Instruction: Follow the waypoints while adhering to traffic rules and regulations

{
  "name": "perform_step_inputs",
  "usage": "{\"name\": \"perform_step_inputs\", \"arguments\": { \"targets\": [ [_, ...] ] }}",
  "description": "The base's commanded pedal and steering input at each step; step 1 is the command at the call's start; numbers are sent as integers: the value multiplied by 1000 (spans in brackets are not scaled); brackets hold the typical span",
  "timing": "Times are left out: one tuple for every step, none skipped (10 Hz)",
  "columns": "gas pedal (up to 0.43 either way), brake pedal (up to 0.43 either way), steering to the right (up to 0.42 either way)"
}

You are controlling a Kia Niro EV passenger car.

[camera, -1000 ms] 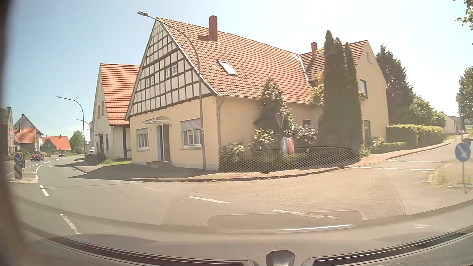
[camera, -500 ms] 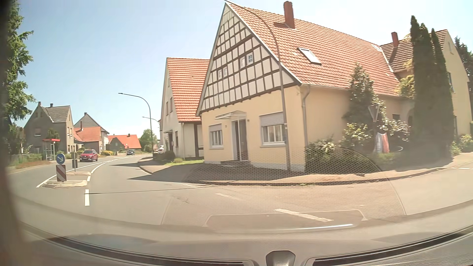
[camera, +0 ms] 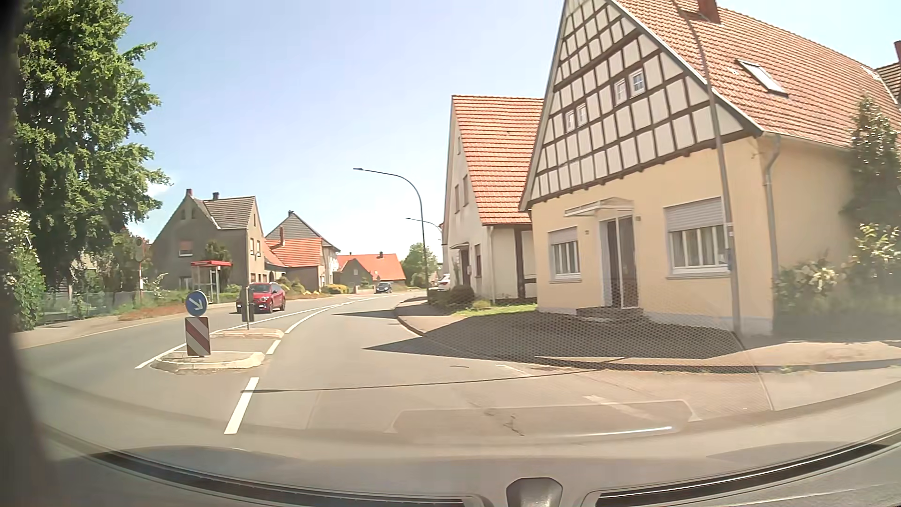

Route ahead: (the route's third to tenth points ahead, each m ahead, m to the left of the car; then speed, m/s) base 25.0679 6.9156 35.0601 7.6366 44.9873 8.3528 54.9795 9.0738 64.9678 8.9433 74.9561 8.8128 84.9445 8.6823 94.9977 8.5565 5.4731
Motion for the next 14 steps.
{"name": "perform_step_inputs", "arguments": {
  "targets": [
    [311,6,-268],
    [311,6,-222],
    [311,6,-190],
    [311,6,-157],
    [311,6,-137],
    [311,6,-120],
    [311,6,-101],
    [311,6,-83],
    [319,6,-69],
    [331,6,-58],
    [331,6,-51],
    [339,6,-44],
    [339,6,-39],
    [339,6,-35]
  ]
}}
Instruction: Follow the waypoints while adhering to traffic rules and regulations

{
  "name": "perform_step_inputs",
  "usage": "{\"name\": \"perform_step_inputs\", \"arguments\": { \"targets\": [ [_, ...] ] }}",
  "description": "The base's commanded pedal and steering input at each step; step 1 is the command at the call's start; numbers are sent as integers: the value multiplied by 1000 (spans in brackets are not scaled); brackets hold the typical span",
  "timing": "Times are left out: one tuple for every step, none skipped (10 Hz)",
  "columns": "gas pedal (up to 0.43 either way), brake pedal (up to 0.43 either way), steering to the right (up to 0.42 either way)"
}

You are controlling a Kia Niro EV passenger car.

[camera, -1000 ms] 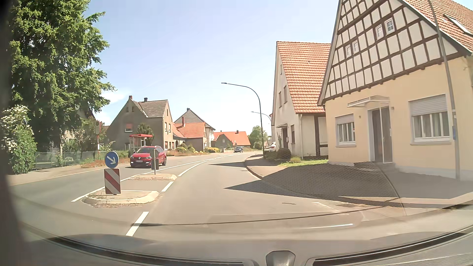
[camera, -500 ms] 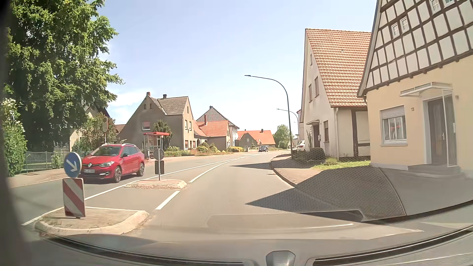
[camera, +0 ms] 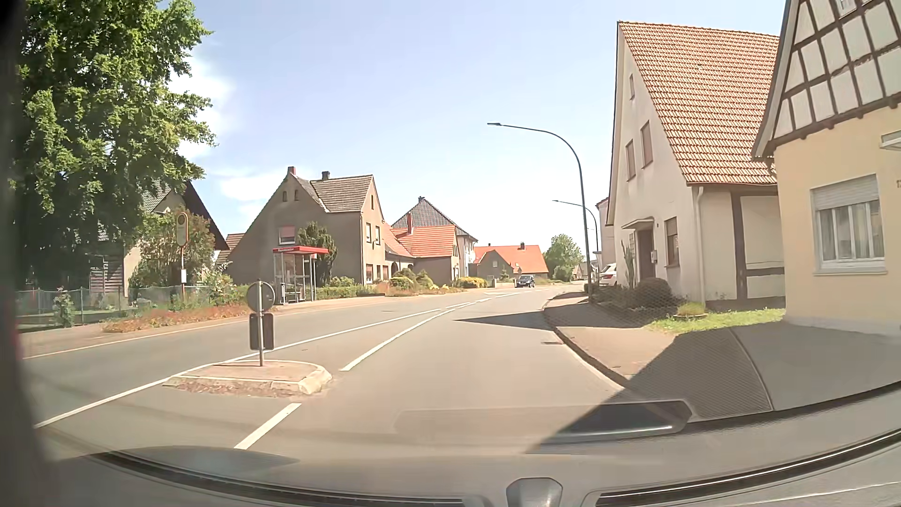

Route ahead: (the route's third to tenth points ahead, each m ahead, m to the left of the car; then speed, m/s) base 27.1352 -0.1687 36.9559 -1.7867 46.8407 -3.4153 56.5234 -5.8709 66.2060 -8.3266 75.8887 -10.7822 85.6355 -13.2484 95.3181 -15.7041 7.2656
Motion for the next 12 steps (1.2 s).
{"name": "perform_step_inputs", "arguments": {
  "targets": [
    [339,6,-30],
    [339,6,-26],
    [339,6,-21],
    [339,6,-17],
    [339,6,-12],
    [339,6,-9],
    [339,6,-7],
    [339,6,-6],
    [339,6,-5],
    [339,6,-2],
    [339,6,5],
    [339,6,13]
  ]
}}
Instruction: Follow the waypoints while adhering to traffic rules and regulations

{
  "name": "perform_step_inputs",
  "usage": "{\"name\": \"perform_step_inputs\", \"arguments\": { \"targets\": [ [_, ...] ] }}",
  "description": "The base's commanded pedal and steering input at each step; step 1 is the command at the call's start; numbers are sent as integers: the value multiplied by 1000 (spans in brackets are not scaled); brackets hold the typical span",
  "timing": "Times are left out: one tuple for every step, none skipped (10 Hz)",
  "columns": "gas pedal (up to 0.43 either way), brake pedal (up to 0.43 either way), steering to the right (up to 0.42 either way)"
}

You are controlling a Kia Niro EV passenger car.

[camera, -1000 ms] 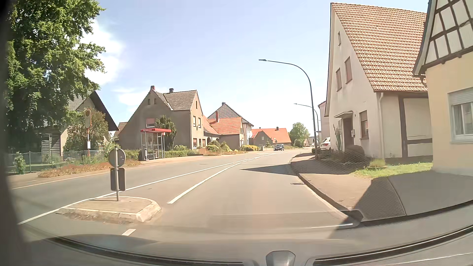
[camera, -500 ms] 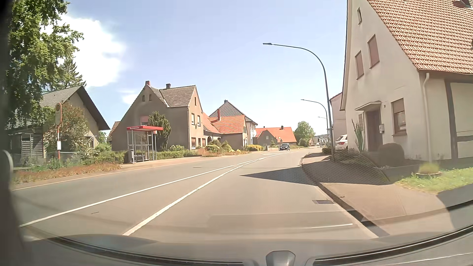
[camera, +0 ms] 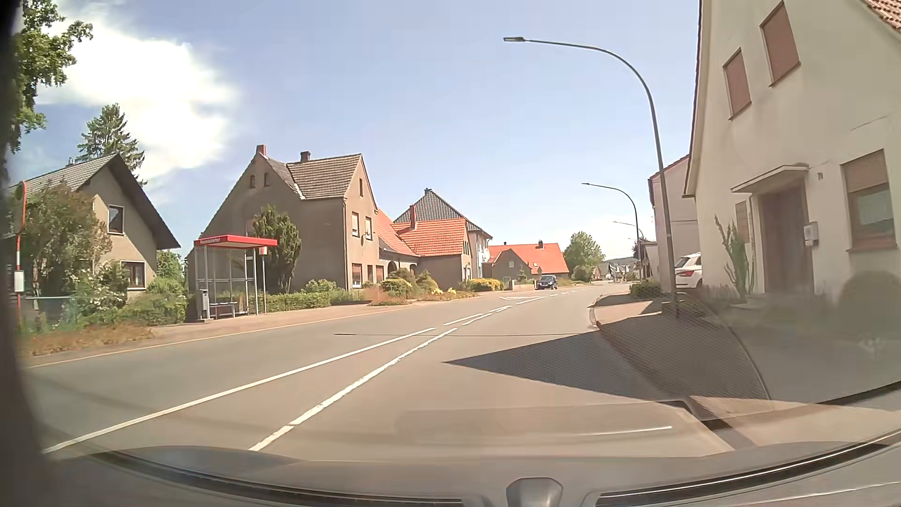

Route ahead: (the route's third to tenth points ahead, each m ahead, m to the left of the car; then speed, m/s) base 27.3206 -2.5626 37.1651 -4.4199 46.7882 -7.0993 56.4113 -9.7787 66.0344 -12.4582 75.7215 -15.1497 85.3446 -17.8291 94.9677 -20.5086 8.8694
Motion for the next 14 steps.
{"name": "perform_step_inputs", "arguments": {
  "targets": [
    [339,6,20],
    [339,6,27],
    [339,6,31],
    [339,6,36],
    [339,6,38],
    [339,6,38],
    [339,6,38],
    [339,6,39],
    [339,0,40],
    [339,6,42],
    [339,6,43],
    [339,6,43],
    [339,6,43],
    [331,6,43]
  ]
}}
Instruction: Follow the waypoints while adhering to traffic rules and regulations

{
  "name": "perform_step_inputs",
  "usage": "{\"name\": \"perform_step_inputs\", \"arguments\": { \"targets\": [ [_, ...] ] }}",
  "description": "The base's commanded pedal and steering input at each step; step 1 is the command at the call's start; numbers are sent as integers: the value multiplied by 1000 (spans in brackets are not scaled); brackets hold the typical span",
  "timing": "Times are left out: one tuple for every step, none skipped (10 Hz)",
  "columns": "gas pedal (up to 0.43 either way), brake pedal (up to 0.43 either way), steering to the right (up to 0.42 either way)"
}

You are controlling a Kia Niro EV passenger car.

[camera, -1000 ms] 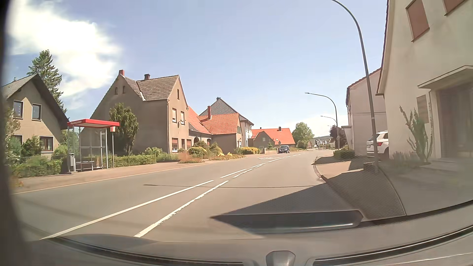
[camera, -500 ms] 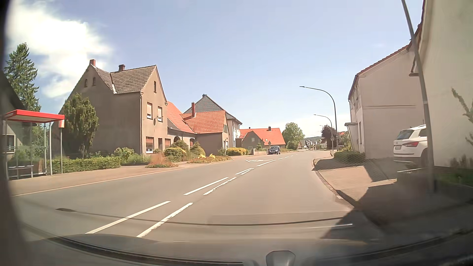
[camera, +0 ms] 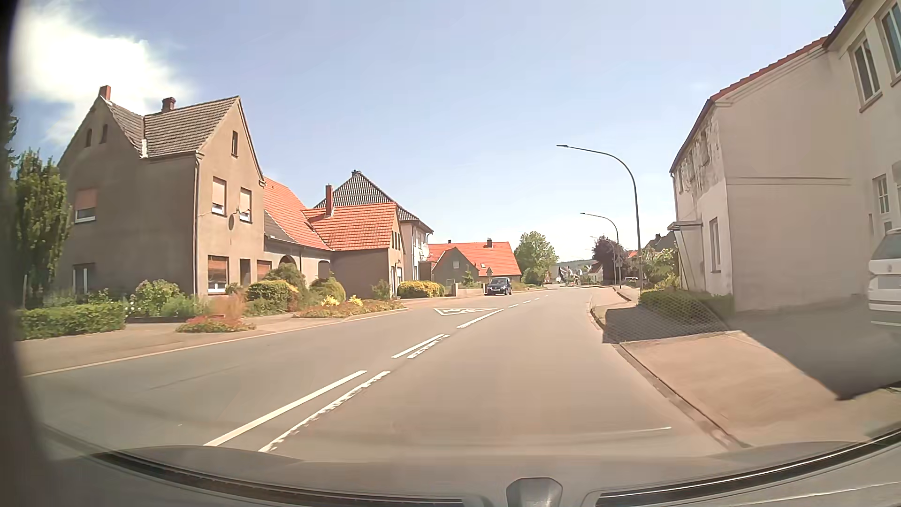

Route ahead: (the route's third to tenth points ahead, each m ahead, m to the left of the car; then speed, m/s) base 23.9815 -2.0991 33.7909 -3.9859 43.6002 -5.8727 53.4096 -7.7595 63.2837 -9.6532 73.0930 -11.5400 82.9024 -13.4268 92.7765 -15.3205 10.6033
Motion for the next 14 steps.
{"name": "perform_step_inputs", "arguments": {
  "targets": [
    [331,6,43],
    [331,12,43],
    [331,6,43],
    [331,6,40],
    [319,6,32],
    [319,6,30],
    [319,6,31],
    [311,6,37],
    [311,6,40],
    [311,6,40],
    [311,6,37],
    [299,6,32],
    [299,0,28],
    [299,6,27]
  ]
}}
